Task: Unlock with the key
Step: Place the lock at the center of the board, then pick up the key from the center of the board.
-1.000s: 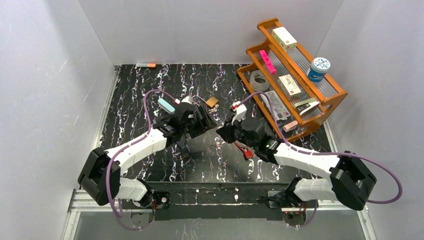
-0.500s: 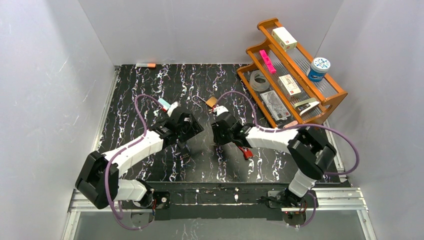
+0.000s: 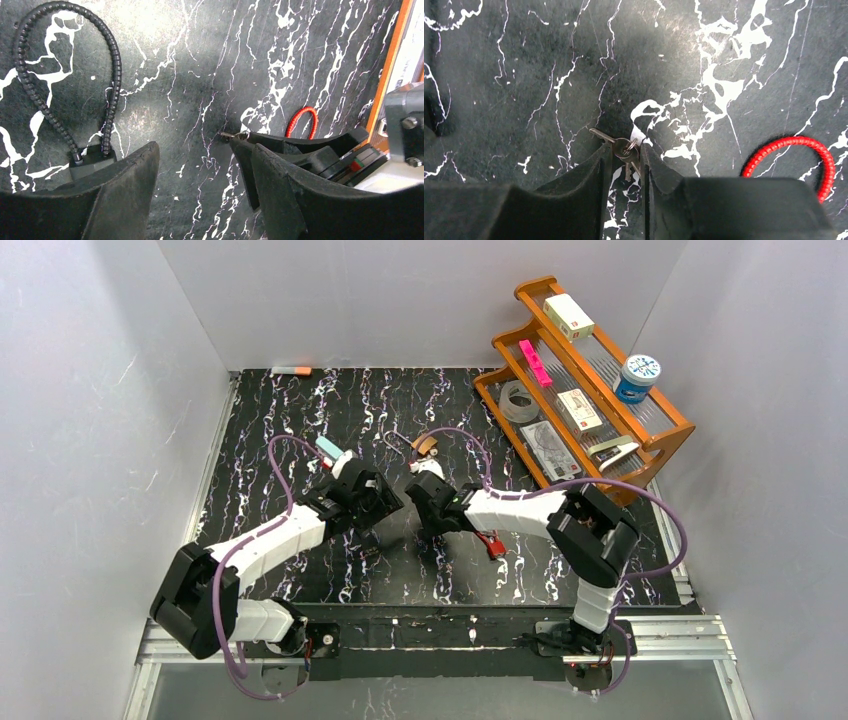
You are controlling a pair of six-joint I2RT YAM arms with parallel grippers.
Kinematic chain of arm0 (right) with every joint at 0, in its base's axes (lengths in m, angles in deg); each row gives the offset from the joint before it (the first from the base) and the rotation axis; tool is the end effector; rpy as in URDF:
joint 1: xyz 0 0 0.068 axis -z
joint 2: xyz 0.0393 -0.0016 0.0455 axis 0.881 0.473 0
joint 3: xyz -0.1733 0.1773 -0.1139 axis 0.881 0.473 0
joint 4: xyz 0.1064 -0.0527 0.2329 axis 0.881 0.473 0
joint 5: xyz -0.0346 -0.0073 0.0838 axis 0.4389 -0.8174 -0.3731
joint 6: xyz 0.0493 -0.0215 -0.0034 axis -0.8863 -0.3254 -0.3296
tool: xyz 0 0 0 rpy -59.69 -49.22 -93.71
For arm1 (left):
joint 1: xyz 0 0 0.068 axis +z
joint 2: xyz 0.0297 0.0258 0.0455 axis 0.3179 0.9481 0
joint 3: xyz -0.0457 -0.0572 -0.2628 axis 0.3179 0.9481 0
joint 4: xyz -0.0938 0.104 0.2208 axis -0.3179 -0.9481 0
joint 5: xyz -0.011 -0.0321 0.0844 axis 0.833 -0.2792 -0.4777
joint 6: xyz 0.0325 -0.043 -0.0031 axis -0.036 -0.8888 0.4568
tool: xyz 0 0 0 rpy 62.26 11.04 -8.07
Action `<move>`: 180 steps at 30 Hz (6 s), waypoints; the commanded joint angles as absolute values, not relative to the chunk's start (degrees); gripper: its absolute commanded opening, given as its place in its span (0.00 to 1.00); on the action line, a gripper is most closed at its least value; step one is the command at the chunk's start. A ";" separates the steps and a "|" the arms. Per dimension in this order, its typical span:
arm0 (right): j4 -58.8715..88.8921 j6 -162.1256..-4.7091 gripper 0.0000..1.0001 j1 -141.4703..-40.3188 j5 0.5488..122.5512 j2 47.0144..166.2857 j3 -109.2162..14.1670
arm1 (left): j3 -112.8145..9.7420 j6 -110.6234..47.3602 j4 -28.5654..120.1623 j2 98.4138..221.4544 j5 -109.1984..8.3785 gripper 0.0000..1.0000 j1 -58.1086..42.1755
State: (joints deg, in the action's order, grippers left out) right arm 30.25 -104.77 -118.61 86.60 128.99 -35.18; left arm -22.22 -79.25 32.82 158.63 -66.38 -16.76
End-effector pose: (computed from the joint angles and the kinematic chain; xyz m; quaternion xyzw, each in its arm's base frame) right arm 0.2101 0.3020 0.1688 -0.1911 0.9268 0.0887 0.3110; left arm 0.2225 -0.1517 0.2182 -0.2155 0.8865 -0.2555 0.3200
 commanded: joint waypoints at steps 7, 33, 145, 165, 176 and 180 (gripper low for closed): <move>28.96 -107.42 0.17 -118.81 90.88 131.22 -37.40 | -19.21 -78.87 35.40 156.93 -63.41 0.65 -16.27; 1.25 -104.24 0.08 -118.63 82.67 104.69 -12.57 | -15.34 -83.22 49.79 158.32 -49.99 0.64 -15.66; -24.68 -122.66 0.66 -108.08 47.58 88.20 -4.87 | -20.32 -63.77 66.93 147.60 -20.68 0.00 -15.13; -32.06 -122.19 0.32 -108.06 42.31 82.60 -5.18 | -21.04 -67.72 77.72 140.48 -17.85 0.00 -15.73; -33.10 -123.74 0.28 -108.08 43.28 83.68 -6.00 | -19.90 -68.48 79.26 140.25 -17.69 0.00 -15.74; -33.48 -124.23 0.28 -108.06 44.54 83.90 -5.93 | -19.71 -68.56 79.63 140.20 -17.60 0.00 -15.70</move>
State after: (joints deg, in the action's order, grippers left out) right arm -29.57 -123.45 -107.92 43.56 83.85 -3.83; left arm -19.81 -68.61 77.28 141.72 -18.53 -15.47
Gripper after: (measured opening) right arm 0.285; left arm 0.010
